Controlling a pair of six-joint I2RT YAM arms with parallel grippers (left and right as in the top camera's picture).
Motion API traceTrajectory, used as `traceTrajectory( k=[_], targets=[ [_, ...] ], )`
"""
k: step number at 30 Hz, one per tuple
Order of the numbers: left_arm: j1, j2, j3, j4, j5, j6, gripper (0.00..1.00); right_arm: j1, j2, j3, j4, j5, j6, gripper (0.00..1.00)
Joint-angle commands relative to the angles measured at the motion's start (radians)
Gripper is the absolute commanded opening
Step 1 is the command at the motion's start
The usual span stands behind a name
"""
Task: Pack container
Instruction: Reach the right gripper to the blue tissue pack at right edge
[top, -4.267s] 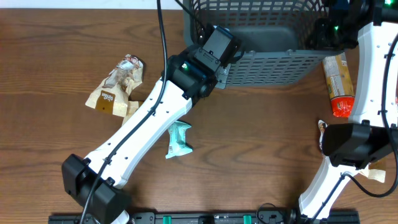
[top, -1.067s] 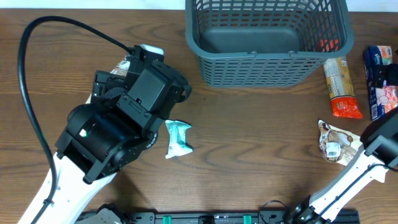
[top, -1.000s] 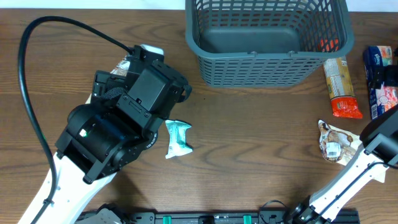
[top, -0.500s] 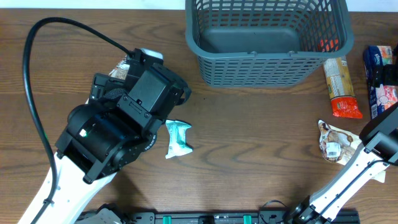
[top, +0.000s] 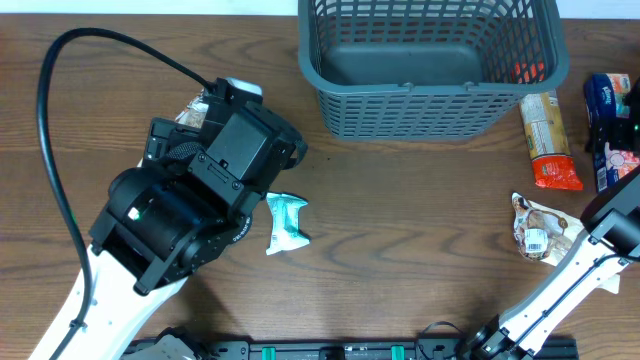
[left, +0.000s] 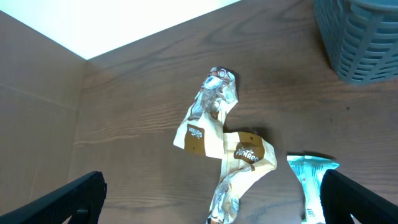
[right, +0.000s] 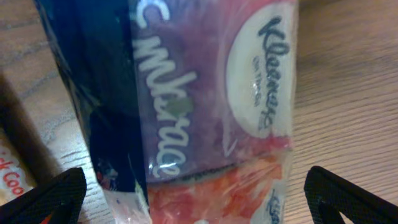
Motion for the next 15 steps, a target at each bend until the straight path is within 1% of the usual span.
traceTrajectory(
  k=[1, 9, 11, 12, 13, 15],
  targets=[
    [0.005, 0.001, 0.004, -0.003, -0.019, 0.002, 0.99, -0.008, 0.007, -0.006, -0.002, -0.037, 0.014, 0.98],
    [0.005, 0.001, 0.004, -0.003, -0.019, 0.002, 0.99, -0.009, 0.007, -0.084, 0.010, -0.037, 0.014, 0.96],
    [0.005, 0.001, 0.004, -0.003, -0.019, 0.002, 0.99, -0.009, 0.007, -0.109, 0.018, -0.037, 0.014, 0.92],
    [0.005, 0.001, 0.004, -0.003, -0.019, 0.002, 0.99, -0.009, 0.007, -0.118, 0.018, -0.037, 0.014, 0.75],
    [0.005, 0.001, 0.004, -0.003, -0.019, 0.002, 0.98, -0.009, 0.007, -0.126, 0.021, -0.037, 0.021, 0.54],
    [0.005, 0.001, 0.004, -0.003, -0.019, 0.002, 0.99, -0.009, 0.007, -0.126, 0.025, -0.036, 0.047, 0.39]
  ],
)
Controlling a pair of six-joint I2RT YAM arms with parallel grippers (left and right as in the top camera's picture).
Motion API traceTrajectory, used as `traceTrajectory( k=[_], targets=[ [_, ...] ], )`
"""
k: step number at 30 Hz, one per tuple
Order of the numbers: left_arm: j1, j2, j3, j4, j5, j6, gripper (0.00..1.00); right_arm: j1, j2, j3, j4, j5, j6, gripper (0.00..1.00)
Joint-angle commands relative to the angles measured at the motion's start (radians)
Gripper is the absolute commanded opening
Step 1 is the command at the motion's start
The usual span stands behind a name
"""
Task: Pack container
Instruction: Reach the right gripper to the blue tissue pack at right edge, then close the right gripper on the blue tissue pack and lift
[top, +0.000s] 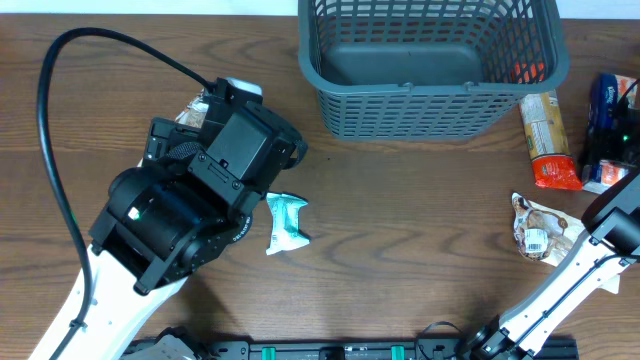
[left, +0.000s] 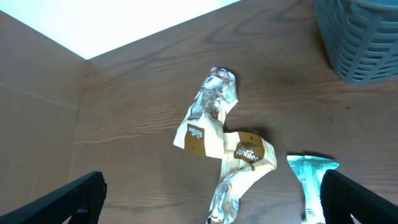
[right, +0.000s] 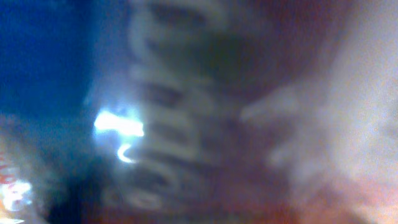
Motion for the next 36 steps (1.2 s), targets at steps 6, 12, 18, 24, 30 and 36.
traceTrajectory(
  k=[6, 12, 18, 24, 30, 36],
  targets=[
    [0.005, 0.001, 0.004, -0.003, -0.019, 0.003, 0.99, -0.001, 0.006, 0.008, 0.016, 0.034, 0.105, 0.01],
    [0.005, 0.001, 0.004, -0.007, -0.019, 0.003, 0.99, 0.018, 0.003, 0.169, -0.045, 0.037, 0.165, 0.01],
    [0.005, 0.001, 0.004, -0.007, -0.019, 0.002, 0.99, 0.071, 0.003, 0.499, -0.172, -0.029, 0.232, 0.01],
    [0.005, 0.001, 0.004, -0.007, -0.019, 0.002, 0.99, 0.138, -0.023, 0.832, -0.282, -0.177, 0.270, 0.02],
    [0.005, 0.001, 0.004, -0.007, -0.019, 0.002, 0.99, 0.231, -0.132, 0.958, -0.357, -0.243, 0.272, 0.02],
    [0.005, 0.001, 0.004, -0.010, -0.019, 0.002, 0.99, 0.336, -0.238, 0.958, -0.372, -0.366, 0.252, 0.01]
  ],
)
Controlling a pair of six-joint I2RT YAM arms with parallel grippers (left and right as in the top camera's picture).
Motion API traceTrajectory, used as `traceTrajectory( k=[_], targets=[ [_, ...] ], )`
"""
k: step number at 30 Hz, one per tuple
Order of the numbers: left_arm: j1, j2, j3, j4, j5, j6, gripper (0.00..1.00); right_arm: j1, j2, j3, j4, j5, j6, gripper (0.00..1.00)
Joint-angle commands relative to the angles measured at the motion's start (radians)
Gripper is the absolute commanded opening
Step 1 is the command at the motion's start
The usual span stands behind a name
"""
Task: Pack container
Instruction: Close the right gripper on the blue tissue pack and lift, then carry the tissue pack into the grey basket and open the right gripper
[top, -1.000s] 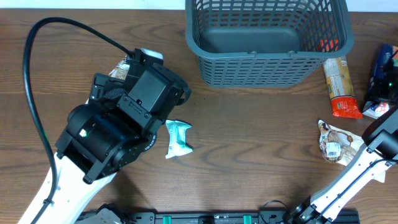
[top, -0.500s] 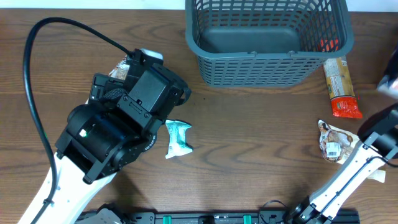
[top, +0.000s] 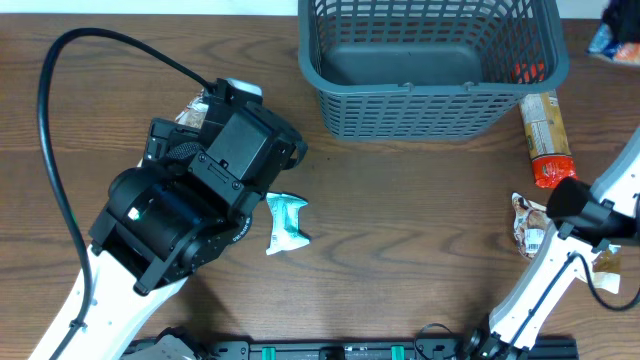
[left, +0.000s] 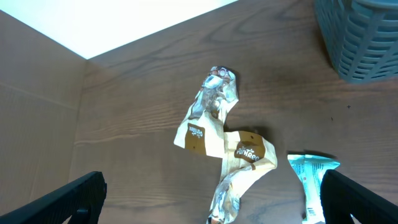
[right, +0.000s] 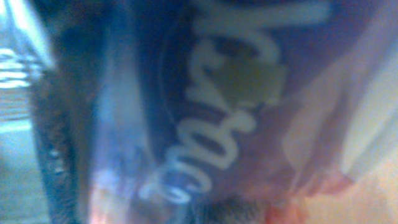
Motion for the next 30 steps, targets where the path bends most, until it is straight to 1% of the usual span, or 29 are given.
traceTrajectory(
  k=[1, 5, 7, 12, 17, 21, 30],
  targets=[
    [0.005, 0.001, 0.004, -0.006, -0.019, 0.002, 0.99, 0.059, -0.085, 0.029, 0.001, -0.133, -0.008, 0.02],
    [0.005, 0.001, 0.004, -0.006, -0.019, 0.002, 0.99, 0.139, -0.115, 0.029, -0.015, -0.154, -0.022, 0.02],
    [0.005, 0.001, 0.004, -0.006, -0.019, 0.002, 0.99, 0.177, -0.116, 0.029, -0.040, -0.145, -0.046, 0.02],
    [0.005, 0.001, 0.004, -0.018, -0.019, 0.002, 0.99, 0.233, -0.103, -0.021, -0.050, -0.104, -0.045, 0.02],
    [0.005, 0.001, 0.004, -0.081, -0.019, 0.002, 0.99, 0.254, -0.101, -0.122, -0.031, -0.061, -0.043, 0.02],
    [0.005, 0.001, 0.004, -0.092, -0.019, 0.002, 0.99, 0.258, -0.101, -0.212, -0.027, 0.047, -0.014, 0.02],
    [0.005, 0.001, 0.004, -0.092, -0.019, 0.002, 0.99, 0.267, -0.101, -0.425, 0.065, 0.050, -0.014, 0.02]
  ],
)
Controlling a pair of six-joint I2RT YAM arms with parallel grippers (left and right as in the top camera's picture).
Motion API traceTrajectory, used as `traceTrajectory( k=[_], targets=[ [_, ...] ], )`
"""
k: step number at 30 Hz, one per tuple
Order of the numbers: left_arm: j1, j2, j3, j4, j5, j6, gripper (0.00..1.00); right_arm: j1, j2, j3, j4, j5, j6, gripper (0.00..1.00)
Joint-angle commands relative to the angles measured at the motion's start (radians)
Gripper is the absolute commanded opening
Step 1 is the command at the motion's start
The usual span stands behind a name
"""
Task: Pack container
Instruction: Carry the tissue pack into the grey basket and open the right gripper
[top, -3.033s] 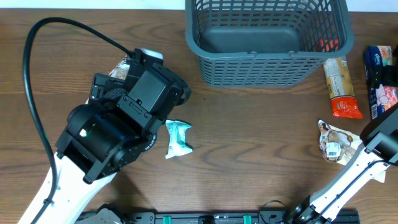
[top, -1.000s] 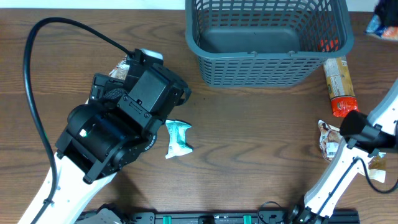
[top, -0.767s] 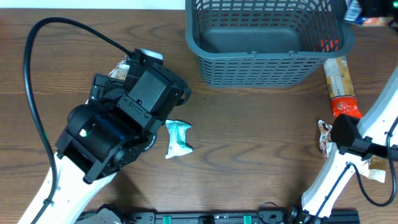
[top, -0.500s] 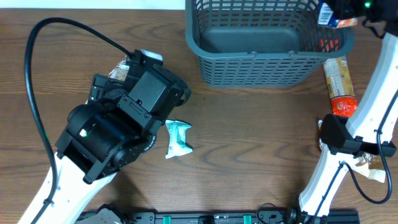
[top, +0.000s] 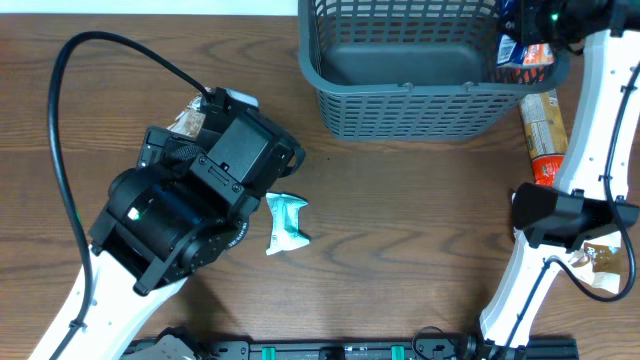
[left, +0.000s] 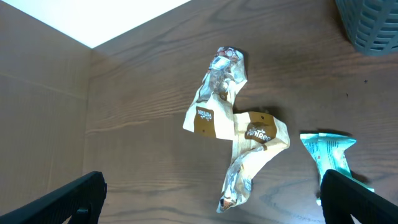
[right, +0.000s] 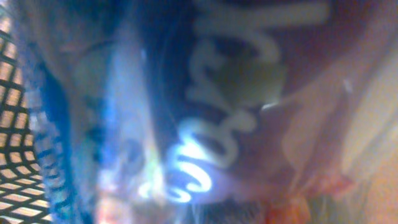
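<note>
The grey mesh basket (top: 420, 100) stands at the back middle of the table. My right gripper (top: 537, 22) hangs over the basket's right rim, shut on a blue and purple tissue pack (top: 522, 50). That pack (right: 236, 93) fills the right wrist view as a blur and hides the fingers; basket mesh (right: 15, 124) shows at the left edge. My left gripper (left: 211, 186) is open above the table, over two brown snack wrappers (left: 233, 134). A teal packet (top: 285, 222) lies just right of them.
An orange-ended cracker pack (top: 545, 135) lies right of the basket. A brown snack wrapper (top: 590, 255) lies at the front right, partly under the right arm. The bulky left arm (top: 180, 210) and its black cable cover the left side. The table's far edge shows in the left wrist view.
My right gripper has moved left with the tissue pack, from the table's back right corner to above the basket's right rim. The left wrist view has shifted slightly; that gripper stays open.
First my right gripper stood open over the tissue pack lying at the far right. Then it was down on the pack. Then it held the pack up at the back right corner, and now over the basket's rim. The left arm barely moved throughout.
</note>
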Motion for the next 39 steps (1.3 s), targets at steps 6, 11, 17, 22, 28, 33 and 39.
traceTrajectory(
  k=[6, 11, 17, 22, 28, 33, 39],
  targets=[
    [0.005, 0.001, 0.004, -0.006, -0.018, 0.002, 0.99, 0.018, 0.000, -0.133, 0.074, 0.013, 0.011, 0.09],
    [0.005, 0.001, 0.004, -0.006, -0.018, 0.002, 0.99, 0.018, 0.000, -0.152, 0.093, 0.013, 0.011, 0.33],
    [0.005, 0.001, 0.004, -0.006, -0.018, 0.002, 0.99, 0.019, 0.000, -0.152, 0.106, 0.013, 0.008, 0.45],
    [0.005, 0.001, 0.004, -0.006, -0.018, 0.002, 0.99, 0.020, 0.000, -0.152, 0.113, 0.013, 0.008, 0.49],
    [0.005, 0.001, 0.004, -0.010, -0.018, 0.002, 0.99, 0.020, 0.000, -0.152, 0.115, 0.012, 0.008, 0.50],
    [0.005, 0.001, 0.004, -0.010, -0.018, 0.002, 0.99, 0.022, 0.000, -0.152, 0.128, 0.011, 0.008, 0.52],
    [0.005, 0.001, 0.004, -0.013, -0.018, 0.002, 0.99, 0.022, 0.000, -0.152, 0.133, 0.001, 0.012, 0.52]
  ],
)
